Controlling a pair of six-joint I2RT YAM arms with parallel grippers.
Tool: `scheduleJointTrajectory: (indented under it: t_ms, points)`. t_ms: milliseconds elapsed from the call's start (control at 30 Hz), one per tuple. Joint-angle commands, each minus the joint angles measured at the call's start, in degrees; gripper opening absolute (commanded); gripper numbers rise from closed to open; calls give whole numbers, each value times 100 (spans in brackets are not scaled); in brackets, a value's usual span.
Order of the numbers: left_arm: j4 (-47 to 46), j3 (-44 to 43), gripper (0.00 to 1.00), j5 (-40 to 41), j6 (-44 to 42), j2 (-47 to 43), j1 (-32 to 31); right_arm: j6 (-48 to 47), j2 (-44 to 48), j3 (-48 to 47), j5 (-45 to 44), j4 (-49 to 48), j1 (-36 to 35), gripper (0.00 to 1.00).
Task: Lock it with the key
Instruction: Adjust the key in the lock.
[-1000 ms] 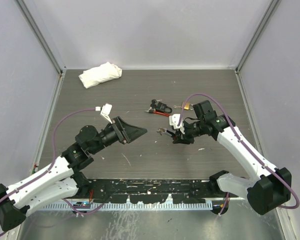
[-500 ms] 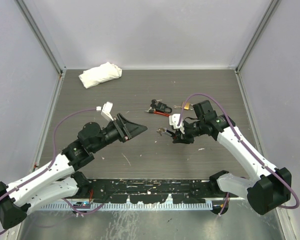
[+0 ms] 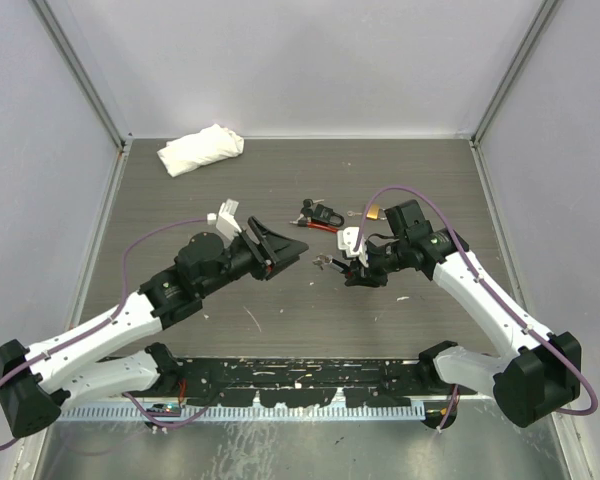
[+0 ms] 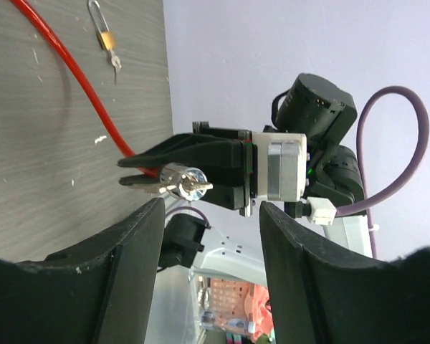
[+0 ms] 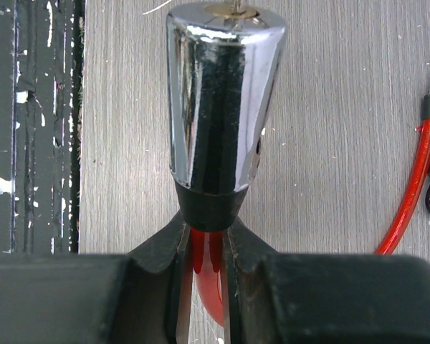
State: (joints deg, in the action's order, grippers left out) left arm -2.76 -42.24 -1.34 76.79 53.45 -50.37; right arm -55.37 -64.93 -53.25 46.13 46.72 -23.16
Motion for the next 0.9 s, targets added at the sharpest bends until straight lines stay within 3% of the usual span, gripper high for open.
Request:
scheduleJointTrajectory:
  t_ms: [0,167,867]
  points:
    - [40,-514,57,267,299,51,-364,-47,15,-98,2,-369,-3,1]
    - [300,-767,58,516,371,213,-679,-52,-7,-85,10,-396,-1,1]
    - [643,-971,55,861,520,711,-694,-39,61,-61,18,-383,2,1]
